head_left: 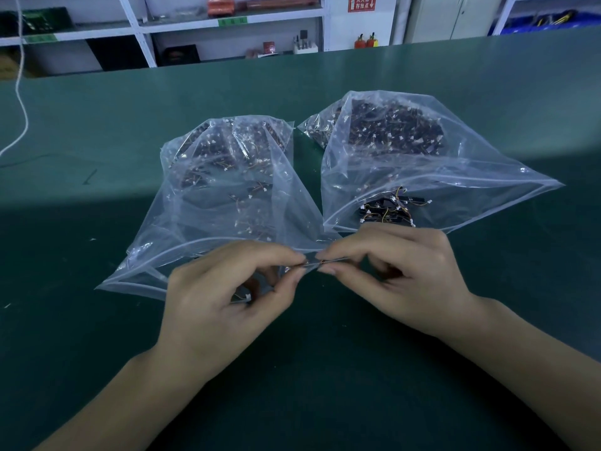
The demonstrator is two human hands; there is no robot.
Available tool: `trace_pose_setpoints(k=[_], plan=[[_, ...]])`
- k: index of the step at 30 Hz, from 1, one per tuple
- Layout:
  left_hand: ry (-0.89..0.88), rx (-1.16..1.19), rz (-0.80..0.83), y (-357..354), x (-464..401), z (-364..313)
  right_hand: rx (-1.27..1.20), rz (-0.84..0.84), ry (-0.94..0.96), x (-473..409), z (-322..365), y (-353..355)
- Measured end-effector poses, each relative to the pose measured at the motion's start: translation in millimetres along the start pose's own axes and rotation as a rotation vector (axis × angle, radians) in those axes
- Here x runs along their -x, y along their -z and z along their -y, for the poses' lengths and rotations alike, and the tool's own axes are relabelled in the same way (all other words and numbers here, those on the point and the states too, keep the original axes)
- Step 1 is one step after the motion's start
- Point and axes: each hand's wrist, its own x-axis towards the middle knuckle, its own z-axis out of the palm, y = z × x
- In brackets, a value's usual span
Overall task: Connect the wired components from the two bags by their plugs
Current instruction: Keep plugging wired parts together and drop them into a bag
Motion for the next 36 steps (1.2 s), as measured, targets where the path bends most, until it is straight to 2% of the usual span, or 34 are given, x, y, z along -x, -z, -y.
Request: trace_pose_setpoints(k=[1, 2, 8, 19, 36], plan=[[0.015, 0.016, 0.002, -0.6, 0.7, 1.4, -0.115, 0.035, -0.023, 6.1, 0.4, 0.5], [0.027, 0.021, 0.002, -0.4, 0.9, 2.1, -0.130, 0.021, -0.011, 4.9, 3.6, 0.7], [0.025, -0.030, 0.033, -2.5, -0.4, 4.2, -0.126, -0.016, -0.056, 1.4, 8.1, 1.6], [0.047, -0.005, 0.096, -4.8, 2.3, 7.6, -0.192, 0.045, -0.116, 3.1, 6.4, 0.8], [0.050, 0.008, 0.138, -4.7, 4.1, 13.3, -0.203, 0.077, -0.105, 3.7, 1.7, 0.7]])
